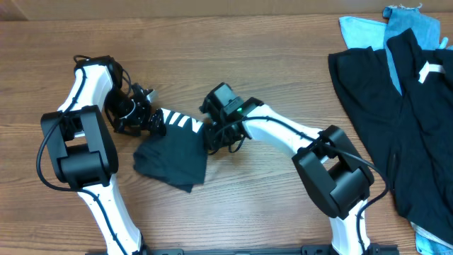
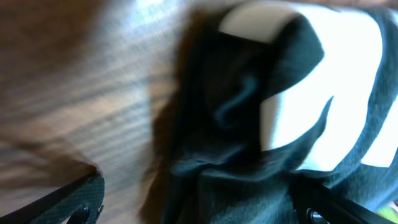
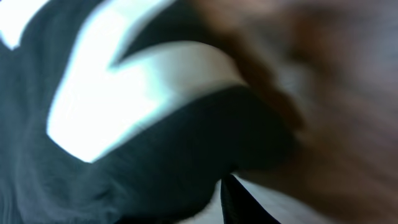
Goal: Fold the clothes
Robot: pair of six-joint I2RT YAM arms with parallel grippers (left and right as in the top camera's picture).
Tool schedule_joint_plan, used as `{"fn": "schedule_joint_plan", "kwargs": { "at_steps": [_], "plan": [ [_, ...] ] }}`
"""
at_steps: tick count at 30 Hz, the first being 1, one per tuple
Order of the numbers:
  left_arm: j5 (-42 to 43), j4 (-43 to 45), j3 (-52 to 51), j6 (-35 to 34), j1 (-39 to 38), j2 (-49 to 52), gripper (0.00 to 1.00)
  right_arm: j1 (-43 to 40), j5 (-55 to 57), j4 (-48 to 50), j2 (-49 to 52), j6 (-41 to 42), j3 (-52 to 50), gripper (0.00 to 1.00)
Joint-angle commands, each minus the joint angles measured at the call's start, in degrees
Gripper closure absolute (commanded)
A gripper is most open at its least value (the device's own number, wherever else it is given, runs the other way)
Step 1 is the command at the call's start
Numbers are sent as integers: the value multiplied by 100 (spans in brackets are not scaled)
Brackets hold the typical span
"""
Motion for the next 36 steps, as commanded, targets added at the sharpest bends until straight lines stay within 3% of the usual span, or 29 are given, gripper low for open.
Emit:
{"fn": "schedule_joint_plan", "kwargs": {
  "at_steps": [1,5,11,18,19,20,21,23,27,31,36],
  "plan": [
    [144,-44,-85,-79,11,201,0,-245,179,37,13,4,37,73],
    [319,-83,-98,-74,-20,201,0,-195,177,37,13,4,37,73],
    [1438,-199,-98,857,120,201,0,-35,136,33,17,4,35,73],
    [1451,-153,-116,894,-31,201,0,90,-35,35,17,11,37,73],
    [1443,-151,-138,901,-92,201,3,98,-35,33,17,11,37,74],
    [1447,-151,-144,940,-111,201,17,96,-33,33,17,11,37,74],
    [1445,-151,-153,988,-131,201,52,96,-33,33,17,11,37,73],
    [1445,-160,-155,979,-131,201,92,96,-31,31,17,11,37,74],
    [1451,-125,-138,813,-129,199,96,79,127,-120,-13,7,63,81],
    [334,0,212,-256,-9,11,96,-363,1255,-1257,-726,-219,415,82],
    [-901,909,455,-1624,695,-894,96,-1534,1598,-2245,-2328,-317,520,82]
  ]
}}
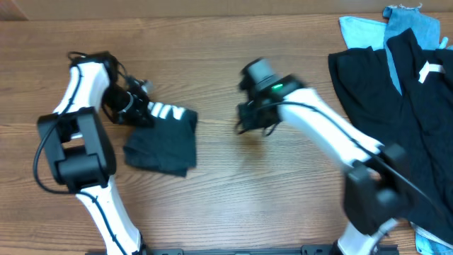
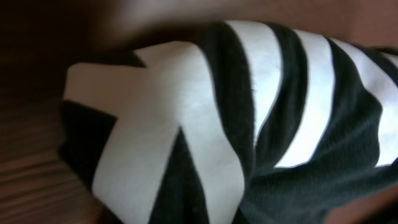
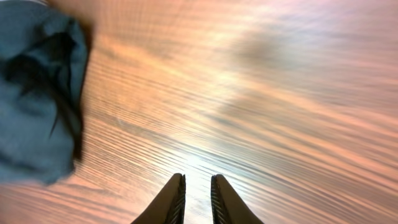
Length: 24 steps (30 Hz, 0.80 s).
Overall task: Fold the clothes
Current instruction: 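Carry the folded bundle to the table's far left with the left gripper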
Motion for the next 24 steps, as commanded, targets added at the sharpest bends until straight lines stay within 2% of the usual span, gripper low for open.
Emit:
{"fn": "schedule_joint_plan", "kwargs": {
  "at_steps": [1,4,9,16,19,21,22,23,24],
  "plan": [
    [-901,557,232,-1005,621,-767,96,-553,229,-350,-896,-219,186,82],
    [-903,1130,229,-1261,1176,-802,96,-885,229,-769,-1274,-258,186,82],
    [-1602,1993,229,-804,1899,-800,96,-957,142,-999,-1316,-186,186,82],
    [-1545,3176,310,-398,2557,-284,96,-955,101,-1078,-1316,-9,186,82],
    [-1611,2839,1097,-356,2553,306,96,-957,98,-1113,-1316,98,186,82],
    [-1733,2260,2194,-389,2516,767,96,-957,101,-1134,-1316,98,186,82],
    [-2055,2028,2699,-592,2461,957,96,-957,98,-1139,-1316,103,186,82],
    [-2260,1845,3062,-710,2391,1093,94,-957,98,-1137,-1316,120,186,82],
    [-2420,1674,3355,-861,2308,1198,56,-957,96,-1139,-1316,129,186,82]
  ]
}}
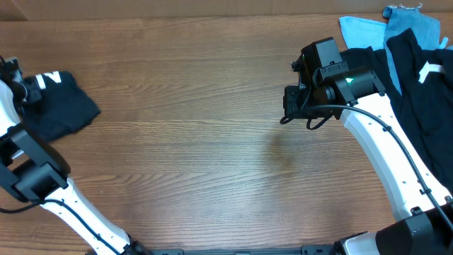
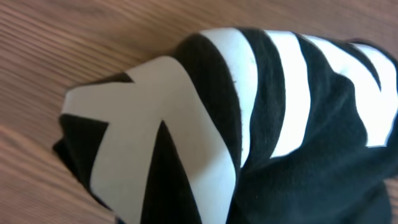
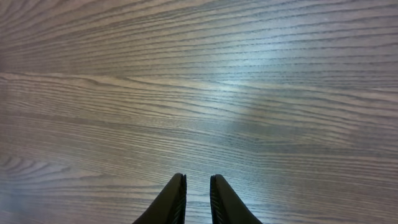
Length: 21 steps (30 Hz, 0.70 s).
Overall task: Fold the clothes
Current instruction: 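Carry the folded bundle to the table's far left with the left gripper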
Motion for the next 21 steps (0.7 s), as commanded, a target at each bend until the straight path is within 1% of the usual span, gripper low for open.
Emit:
{"fn": "schedule_joint_plan", "kwargs": {
  "at_steps": [1,3,5,6,7,8,9,12,13,16,19,21],
  "plan": [
    [-629,-330,1071,-382,-343,243,0,-15,-52,-4,-87,81,66,82],
    [-721,-396,1139,-568,-522,208,0,-15,-50,-63,-87,96,66,82],
    [-1051,-767,1434,-651,-592,201,0,-17,-48,-138,-87,92,66,82],
    [-1220,-916,1550,-804,-590,179,0,-17,-46,-157,-87,90,66,82],
    [-1023,-1104,1735,-960,-586,105,0,-17,-46,-155,-87,87,66,82],
    [-774,-1172,1836,-957,-588,42,0,-17,-46,-144,-87,87,66,82],
    [-343,-1222,1884,-953,-627,-57,0,-17,-44,-129,-87,85,66,82],
    [1425,-1558,1860,-955,-883,-155,0,-17,-44,-122,-87,20,66,82],
    [1687,-1711,1705,-957,-1082,-131,0,-17,-44,-122,-87,20,66,82],
    [1449,-1635,1126,-949,-1565,-131,0,-17,-48,-136,-87,20,66,82],
    [527,-1213,378,-951,-2020,-131,0,-17,-48,-170,-85,22,66,81],
    [66,-695,-271,-951,-2188,-131,0,-17,-48,-256,-85,22,66,81]
  ]
}}
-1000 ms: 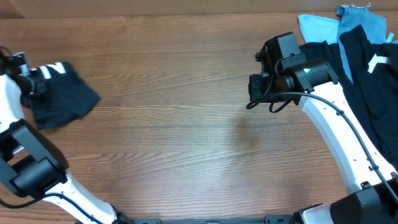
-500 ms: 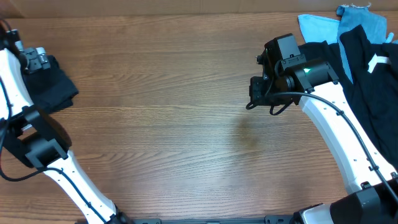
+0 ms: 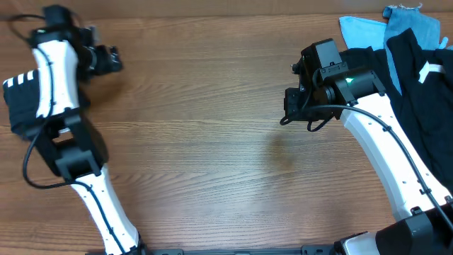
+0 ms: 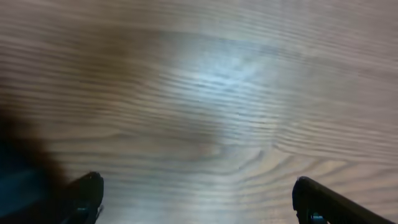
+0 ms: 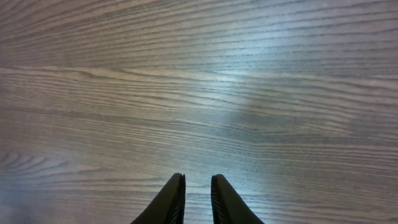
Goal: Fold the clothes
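Observation:
A folded black garment with white stripes (image 3: 23, 106) lies at the table's far left edge. My left gripper (image 3: 110, 60) is at the back left, to the right of that garment, and is open. In the left wrist view my left gripper (image 4: 199, 202) has wide-apart fingers (image 4: 87, 193) over bare wood. A dark blur sits at that view's left edge. My right gripper (image 3: 296, 108) hangs over the wood right of centre. In the right wrist view my right gripper (image 5: 198, 199) is shut, with a thin slit and nothing between its fingers.
A pile of unfolded clothes lies at the right edge: a large black garment (image 3: 403, 106) and light blue pieces (image 3: 368, 30) behind it. The right arm's forearm (image 3: 375, 149) stretches over the table's right side beside the pile.
My left gripper was shut on the striped black garment at the far left edge. Now it is open and farther right and back. The garment lies at the edge. The right arm has not moved.
Both grippers were at the black striped garment left of centre. Then my right gripper was off it, empty and farther right, while the left still held it. Then the garment was at the far left edge, where it now lies released.

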Robot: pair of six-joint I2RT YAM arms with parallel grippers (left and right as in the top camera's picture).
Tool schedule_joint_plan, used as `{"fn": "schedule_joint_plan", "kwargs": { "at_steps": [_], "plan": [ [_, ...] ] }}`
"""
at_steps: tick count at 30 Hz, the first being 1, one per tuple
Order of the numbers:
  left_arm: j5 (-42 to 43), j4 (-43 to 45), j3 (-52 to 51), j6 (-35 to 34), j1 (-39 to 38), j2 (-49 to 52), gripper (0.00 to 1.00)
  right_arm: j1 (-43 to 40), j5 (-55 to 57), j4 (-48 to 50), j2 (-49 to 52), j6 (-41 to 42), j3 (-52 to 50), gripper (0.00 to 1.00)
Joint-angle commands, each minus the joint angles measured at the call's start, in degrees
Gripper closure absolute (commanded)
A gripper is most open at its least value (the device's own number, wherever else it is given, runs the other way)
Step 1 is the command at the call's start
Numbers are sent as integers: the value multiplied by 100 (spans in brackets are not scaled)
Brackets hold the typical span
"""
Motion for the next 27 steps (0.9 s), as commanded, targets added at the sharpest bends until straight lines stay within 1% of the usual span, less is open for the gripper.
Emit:
{"fn": "schedule_joint_plan", "kwargs": {
  "at_steps": [1,4,6,9,10,11,13,15,17,18,20,22,23,24,26,27],
  "plan": [
    [-892,570,-918,-94,-109,-151,0,-15,-52,-120,-85,-13,66,81],
    [-1298,990,-1410,-96,48,-151,0,-15,-52,-197,-85,-13,66,81],
    [-1423,994,-1506,-94,168,-151,0,-15,-50,-195,-85,-13,66,81],
    [-1635,323,-1508,-105,693,-151,0,-15,-50,-195,-85,-13,66,81],
    [-1626,219,-1510,-229,927,-151,0,-15,-48,-192,-85,-15,66,81],
    [-1602,199,-1508,-297,1073,-151,0,-15,-48,-192,-85,-17,66,81],
    [-1150,208,-1508,-304,1333,-151,0,-15,-48,-192,-85,-17,66,81],
    [-1108,214,-1508,-267,1456,-151,0,-15,-48,-190,-85,-15,66,81],
    [-798,234,-1508,-264,1405,-155,0,-15,-42,-173,-85,-17,66,81],
    [-780,227,-1508,-262,1320,-155,0,-15,4,-149,-85,-17,66,81],
    [-592,256,-1508,-116,1008,-155,0,-15,22,-68,-85,-15,63,81],
    [-391,308,-1508,-9,680,-179,0,-31,28,173,-85,22,63,75],
    [-282,306,-1508,-2,476,-208,0,-76,-9,372,-85,72,63,62],
    [-208,315,-1508,2,284,-245,0,-144,-9,560,-85,120,63,47],
    [-205,361,-1508,118,-61,-328,0,-341,-9,1021,-83,118,63,31],
    [-223,389,-1506,219,-234,-372,0,-455,-9,1268,-83,116,61,19]
  ]
}}
